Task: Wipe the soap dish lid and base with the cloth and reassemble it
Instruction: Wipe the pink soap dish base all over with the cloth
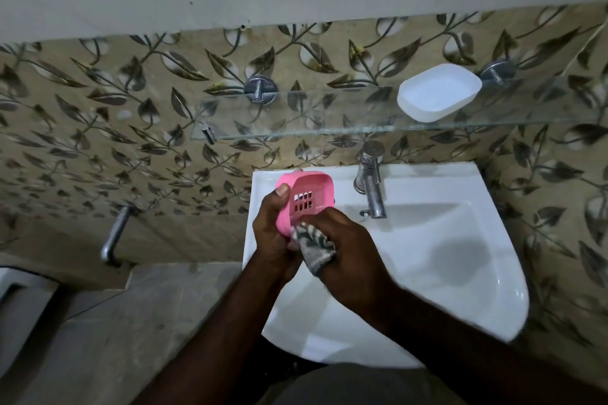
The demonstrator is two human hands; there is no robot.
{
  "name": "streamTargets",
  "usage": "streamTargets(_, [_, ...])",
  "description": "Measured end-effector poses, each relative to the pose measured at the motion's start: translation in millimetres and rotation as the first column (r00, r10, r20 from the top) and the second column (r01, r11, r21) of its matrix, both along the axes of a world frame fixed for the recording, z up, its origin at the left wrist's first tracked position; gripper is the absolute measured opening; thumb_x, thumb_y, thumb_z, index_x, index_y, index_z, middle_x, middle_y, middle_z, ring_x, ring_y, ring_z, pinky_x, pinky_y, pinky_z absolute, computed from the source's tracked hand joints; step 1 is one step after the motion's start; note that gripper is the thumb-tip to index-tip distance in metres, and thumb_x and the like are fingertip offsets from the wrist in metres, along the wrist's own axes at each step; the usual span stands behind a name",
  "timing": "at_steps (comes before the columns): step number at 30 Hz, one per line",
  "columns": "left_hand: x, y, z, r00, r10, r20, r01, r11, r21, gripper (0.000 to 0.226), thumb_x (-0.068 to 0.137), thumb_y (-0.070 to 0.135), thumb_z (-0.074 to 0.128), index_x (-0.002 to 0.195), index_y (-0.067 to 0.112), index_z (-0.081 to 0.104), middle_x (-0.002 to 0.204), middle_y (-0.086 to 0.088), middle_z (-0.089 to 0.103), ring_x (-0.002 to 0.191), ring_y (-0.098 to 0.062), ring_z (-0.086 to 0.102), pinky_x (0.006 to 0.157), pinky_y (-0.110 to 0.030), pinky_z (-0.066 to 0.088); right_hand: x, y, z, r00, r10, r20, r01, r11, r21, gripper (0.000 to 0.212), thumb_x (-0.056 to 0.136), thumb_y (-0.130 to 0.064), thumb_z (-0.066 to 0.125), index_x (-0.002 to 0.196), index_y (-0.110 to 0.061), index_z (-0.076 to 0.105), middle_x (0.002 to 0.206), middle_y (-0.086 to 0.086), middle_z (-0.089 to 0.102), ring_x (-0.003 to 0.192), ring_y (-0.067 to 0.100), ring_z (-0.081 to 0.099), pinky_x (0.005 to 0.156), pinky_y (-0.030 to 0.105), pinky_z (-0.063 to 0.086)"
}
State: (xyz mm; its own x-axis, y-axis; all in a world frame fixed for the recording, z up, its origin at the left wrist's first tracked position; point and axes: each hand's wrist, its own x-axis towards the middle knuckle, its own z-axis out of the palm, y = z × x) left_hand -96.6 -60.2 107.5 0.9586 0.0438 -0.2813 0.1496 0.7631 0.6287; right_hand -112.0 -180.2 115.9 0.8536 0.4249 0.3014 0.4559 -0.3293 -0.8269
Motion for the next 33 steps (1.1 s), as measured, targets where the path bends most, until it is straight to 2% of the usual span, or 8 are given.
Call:
streamTargets(5, [-0.8, 1.3, 5.6, 0.998, 0.028, 0.053, -0.027, 0.999, -0.021, 0.073, 0.047, 0.044, 0.088, 0.104, 0.007, 0.063, 0.097, -0.015, 0.059, 0.086, -0.028, 0.057, 0.08, -0.039, 0.044, 28.3, -23.4, -24.0, 0.995, -0.1, 0.019, 0.102, 0.967, -0.235, 0.035, 0.075, -0.005, 0.068, 0.105, -0.023, 0.069, 0.091, 0.0, 0.061, 0.086, 0.023, 0.064, 0.074, 0.04, 0.053])
streamTargets(8, [-0.9, -2.7, 4.0, 0.999, 0.034, -0.006, -0.034, 0.999, 0.01, 0.065, 0.041, 0.046, 0.089, 0.09, 0.008, 0.069, 0.082, -0.012, 0.063, 0.075, -0.026, 0.057, 0.074, -0.037, 0.045, 15.0, -9.2, -9.0, 0.992, -0.122, -0.036, 0.115, 0.981, -0.156, 0.011, 0.082, -0.021, 0.066, 0.093, -0.023, 0.067, 0.086, -0.001, 0.063, 0.078, 0.02, 0.063, 0.072, 0.035, 0.053])
streamTargets(11, [-3.2, -4.9, 5.4, 0.998, -0.017, -0.057, 0.016, 1.0, -0.013, 0.054, 0.044, 0.042, 0.085, 0.083, 0.007, 0.074, 0.074, -0.012, 0.065, 0.069, -0.026, 0.061, 0.075, -0.038, 0.046, -11.0, 5.6, 12.9, 0.998, -0.019, -0.061, 0.017, 0.999, -0.03, 0.021, 0.078, -0.013, 0.066, 0.097, -0.02, 0.063, 0.091, -0.004, 0.061, 0.077, 0.013, 0.06, 0.068, 0.021, 0.049])
streamTargets(14, [-2.5, -0.6, 9.1, 1.0, -0.005, -0.012, 0.005, 1.0, 0.0, 0.057, 0.044, 0.041, 0.085, 0.089, 0.007, 0.072, 0.081, -0.014, 0.063, 0.073, -0.025, 0.06, 0.075, -0.036, 0.047, -5.5, -4.3, 1.8, 1.0, 0.005, 0.008, -0.004, 0.996, -0.089, 0.041, 0.072, -0.005, 0.062, 0.11, -0.021, 0.063, 0.101, -0.004, 0.062, 0.09, 0.015, 0.062, 0.077, 0.026, 0.051])
streamTargets(18, [-2.1, 1.4, 9.4, 0.999, 0.022, 0.043, -0.021, 1.0, -0.015, 0.071, 0.041, 0.044, 0.09, 0.097, 0.009, 0.064, 0.091, -0.013, 0.061, 0.081, -0.025, 0.059, 0.075, -0.038, 0.049, 21.4, -23.8, -23.1, 0.991, -0.126, 0.035, 0.131, 0.96, -0.247, 0.038, 0.071, -0.007, 0.054, 0.104, -0.023, 0.065, 0.094, -0.001, 0.06, 0.086, 0.029, 0.065, 0.069, 0.044, 0.053])
streamTargets(24, [-0.3, 0.1, 8.6, 0.999, 0.035, -0.014, -0.035, 0.999, -0.006, 0.087, 0.039, 0.049, 0.088, 0.108, 0.003, 0.062, 0.088, -0.018, 0.061, 0.08, -0.03, 0.059, 0.08, -0.04, 0.049, -0.8, 4.1, 9.4, 1.0, -0.017, 0.004, 0.017, 0.999, -0.043, 0.03, 0.073, -0.003, 0.063, 0.096, -0.021, 0.066, 0.09, -0.004, 0.062, 0.084, 0.017, 0.062, 0.072, 0.031, 0.049])
streamTargets(30, [-0.8, 5.9, 9.2, 0.997, 0.054, 0.051, -0.054, 0.999, -0.001, 0.076, 0.044, 0.044, 0.089, 0.105, 0.01, 0.06, 0.096, -0.013, 0.059, 0.087, -0.026, 0.057, 0.077, -0.037, 0.048, 27.3, -18.9, -18.1, 0.993, -0.079, 0.087, 0.102, 0.946, -0.308, 0.04, 0.069, -0.014, 0.046, 0.103, -0.02, 0.066, 0.096, 0.001, 0.063, 0.087, 0.032, 0.066, 0.067, 0.045, 0.054])
streamTargets(33, [-1.1, 4.6, 9.4, 0.997, 0.062, 0.046, -0.062, 0.998, -0.003, 0.073, 0.044, 0.044, 0.088, 0.103, 0.011, 0.06, 0.093, -0.011, 0.06, 0.085, -0.024, 0.058, 0.076, -0.036, 0.048, 22.9, -11.9, -20.3, 0.989, -0.143, 0.043, 0.149, 0.957, -0.248, 0.027, 0.073, -0.01, 0.055, 0.096, -0.021, 0.064, 0.088, 0.001, 0.062, 0.08, 0.03, 0.064, 0.066, 0.046, 0.052])
